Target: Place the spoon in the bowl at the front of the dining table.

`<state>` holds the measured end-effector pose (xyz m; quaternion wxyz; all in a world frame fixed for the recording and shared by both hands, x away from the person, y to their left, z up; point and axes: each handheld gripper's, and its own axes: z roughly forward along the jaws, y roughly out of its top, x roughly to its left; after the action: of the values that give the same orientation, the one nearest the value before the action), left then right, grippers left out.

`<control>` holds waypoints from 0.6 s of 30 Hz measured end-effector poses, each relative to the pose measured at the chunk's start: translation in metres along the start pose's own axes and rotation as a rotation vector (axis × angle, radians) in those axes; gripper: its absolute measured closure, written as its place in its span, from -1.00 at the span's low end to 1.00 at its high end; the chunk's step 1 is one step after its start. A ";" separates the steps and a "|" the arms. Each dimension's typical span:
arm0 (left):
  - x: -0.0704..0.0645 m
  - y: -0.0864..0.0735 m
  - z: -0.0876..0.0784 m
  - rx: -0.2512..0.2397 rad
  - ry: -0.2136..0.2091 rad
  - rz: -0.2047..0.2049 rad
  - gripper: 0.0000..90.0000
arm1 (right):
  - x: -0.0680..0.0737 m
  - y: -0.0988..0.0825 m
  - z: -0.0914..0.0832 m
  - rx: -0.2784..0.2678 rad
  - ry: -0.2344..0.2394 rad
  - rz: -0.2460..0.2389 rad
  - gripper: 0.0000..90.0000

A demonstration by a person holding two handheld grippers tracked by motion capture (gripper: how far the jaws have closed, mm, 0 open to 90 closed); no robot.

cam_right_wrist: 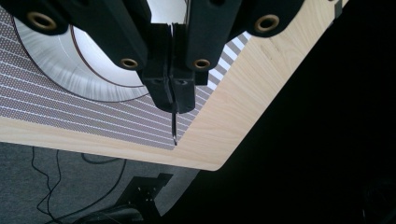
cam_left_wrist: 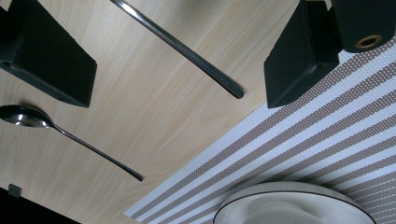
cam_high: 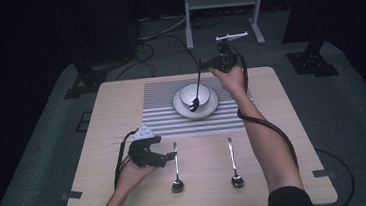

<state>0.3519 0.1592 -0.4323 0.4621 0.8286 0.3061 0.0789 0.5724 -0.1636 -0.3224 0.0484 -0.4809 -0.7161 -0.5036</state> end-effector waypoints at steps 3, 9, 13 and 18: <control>-0.001 0.000 0.001 0.000 -0.005 0.001 -0.81 | -0.003 0.001 0.000 -0.010 -0.006 0.010 0.97; -0.001 0.000 0.001 0.000 -0.005 0.001 -0.81 | -0.010 0.004 0.001 -0.024 -0.030 0.031 0.97; -0.001 0.000 0.000 -0.001 -0.006 0.000 -0.81 | -0.014 0.006 0.003 -0.026 -0.052 0.042 0.97; -0.002 0.000 0.001 0.000 -0.008 0.006 -0.81 | -0.018 0.008 0.004 -0.054 -0.064 0.056 0.97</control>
<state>0.3507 0.1574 -0.4325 0.4629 0.8299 0.3019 0.0769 0.5895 -0.1721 -0.3285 0.0267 -0.5178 -0.6897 -0.5054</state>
